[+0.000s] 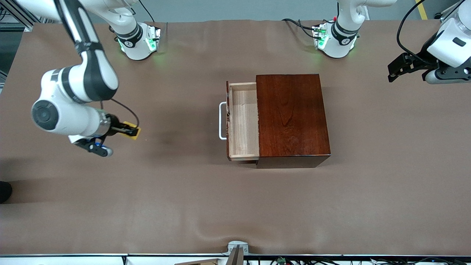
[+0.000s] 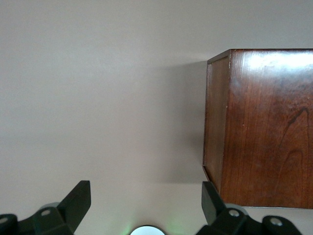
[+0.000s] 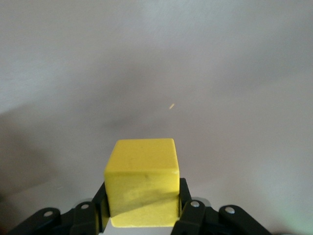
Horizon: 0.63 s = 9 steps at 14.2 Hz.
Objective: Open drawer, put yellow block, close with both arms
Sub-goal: 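Carry the yellow cube with the right gripper over the open drawer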
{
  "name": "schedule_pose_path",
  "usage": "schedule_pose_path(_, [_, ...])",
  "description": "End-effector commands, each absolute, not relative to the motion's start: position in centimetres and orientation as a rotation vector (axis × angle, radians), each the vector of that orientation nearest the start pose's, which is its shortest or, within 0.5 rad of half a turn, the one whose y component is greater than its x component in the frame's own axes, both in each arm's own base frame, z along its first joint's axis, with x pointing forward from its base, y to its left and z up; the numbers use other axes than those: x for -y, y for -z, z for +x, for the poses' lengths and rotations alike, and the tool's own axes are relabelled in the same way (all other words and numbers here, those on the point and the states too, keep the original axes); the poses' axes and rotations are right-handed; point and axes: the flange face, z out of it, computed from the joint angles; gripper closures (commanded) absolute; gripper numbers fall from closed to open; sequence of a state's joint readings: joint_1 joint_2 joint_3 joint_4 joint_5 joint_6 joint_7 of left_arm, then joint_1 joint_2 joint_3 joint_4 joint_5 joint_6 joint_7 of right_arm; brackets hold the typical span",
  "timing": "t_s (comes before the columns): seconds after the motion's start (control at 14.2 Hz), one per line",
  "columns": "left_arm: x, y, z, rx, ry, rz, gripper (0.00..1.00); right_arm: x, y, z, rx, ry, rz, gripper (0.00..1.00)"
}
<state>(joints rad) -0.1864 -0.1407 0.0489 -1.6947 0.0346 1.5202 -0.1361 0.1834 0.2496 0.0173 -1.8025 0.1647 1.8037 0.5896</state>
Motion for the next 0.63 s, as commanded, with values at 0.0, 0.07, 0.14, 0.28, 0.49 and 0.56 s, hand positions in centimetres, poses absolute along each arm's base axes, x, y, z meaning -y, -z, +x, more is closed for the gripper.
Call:
schedule_pose_path(0.0, [6.3, -64.1, 49.9, -0.035, -0.031, -3.116, 0.0, -17.4, -42.0, 57.7, -0.852, -0.452, -2.94, 1.0])
schedule_pose_path(0.07, [6.4, -64.1, 49.9, -0.033, -0.029, -3.116, 0.0, -19.2, -42.6, 57.5, -0.901, -0.439, -2.933, 1.0])
schedule_pose_path(0.14, [6.4, -64.0, 49.9, -0.037, -0.031, -3.116, 0.0, -20.7, -43.0, 57.3, -0.965, -0.429, -2.921, 1.0])
schedule_pose_path(0.28, [6.4, -64.0, 50.0, -0.037, -0.034, -3.115, 0.0, -23.2, -43.7, 56.7, -1.045, -0.416, -2.904, 1.0])
schedule_pose_path(0.49, [6.6, -63.9, 50.0, -0.042, -0.036, -3.115, 0.0, -26.8, -44.6, 55.4, -1.154, -0.398, -2.878, 1.0])
schedule_pose_path(0.56, [6.6, -63.9, 50.0, -0.042, -0.036, -3.115, 0.0, -28.2, -45.1, 55.1, -1.206, -0.385, -2.859, 1.0])
